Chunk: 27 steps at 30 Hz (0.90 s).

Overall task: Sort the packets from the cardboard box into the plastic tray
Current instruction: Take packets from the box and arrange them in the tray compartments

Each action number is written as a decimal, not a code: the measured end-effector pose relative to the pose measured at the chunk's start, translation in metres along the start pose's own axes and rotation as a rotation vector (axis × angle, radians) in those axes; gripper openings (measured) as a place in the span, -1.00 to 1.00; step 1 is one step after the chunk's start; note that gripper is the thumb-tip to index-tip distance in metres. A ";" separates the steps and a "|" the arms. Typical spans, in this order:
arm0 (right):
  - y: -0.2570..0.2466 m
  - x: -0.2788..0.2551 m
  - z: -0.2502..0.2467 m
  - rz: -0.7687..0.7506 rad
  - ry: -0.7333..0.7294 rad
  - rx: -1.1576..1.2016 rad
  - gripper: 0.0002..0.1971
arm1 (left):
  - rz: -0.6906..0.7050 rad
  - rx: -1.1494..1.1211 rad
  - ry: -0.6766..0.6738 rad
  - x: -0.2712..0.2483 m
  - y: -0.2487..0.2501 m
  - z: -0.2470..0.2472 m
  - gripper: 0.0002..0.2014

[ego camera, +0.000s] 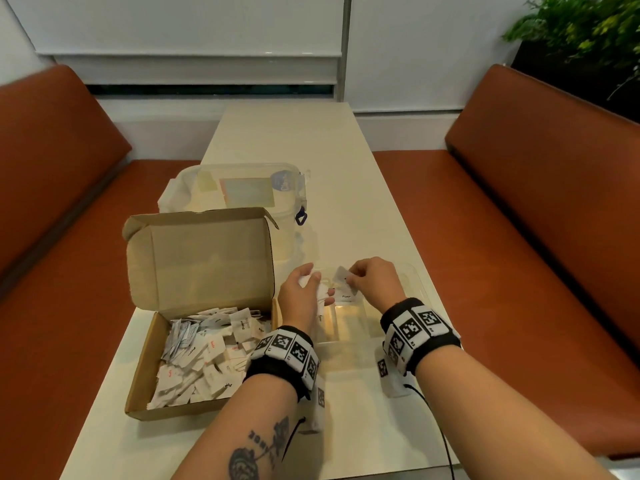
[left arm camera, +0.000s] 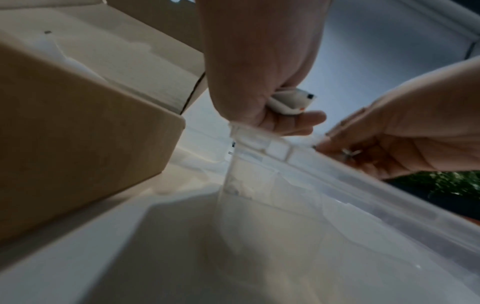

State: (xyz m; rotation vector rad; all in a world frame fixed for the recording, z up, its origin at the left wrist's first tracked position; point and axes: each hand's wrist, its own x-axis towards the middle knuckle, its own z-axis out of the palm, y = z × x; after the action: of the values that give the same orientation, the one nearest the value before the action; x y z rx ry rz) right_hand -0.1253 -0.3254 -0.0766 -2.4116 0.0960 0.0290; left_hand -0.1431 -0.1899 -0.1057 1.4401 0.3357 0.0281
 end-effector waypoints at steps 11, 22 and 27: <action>-0.014 0.012 0.009 -0.047 -0.236 -0.595 -0.76 | 0.004 0.025 -0.032 0.002 -0.005 -0.003 -0.74; -0.016 0.021 0.018 -0.039 -0.298 -0.673 -0.72 | -0.026 0.061 -0.065 0.004 -0.003 -0.007 -0.76; -0.011 0.020 0.020 -0.117 -0.257 -0.682 -0.77 | -0.020 0.100 -0.069 0.003 -0.003 -0.007 -0.75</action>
State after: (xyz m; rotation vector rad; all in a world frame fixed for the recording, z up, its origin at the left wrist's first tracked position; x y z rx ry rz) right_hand -0.1047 -0.3051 -0.0851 -3.0600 -0.2075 0.3695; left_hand -0.1422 -0.1823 -0.1099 1.5333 0.2979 -0.0553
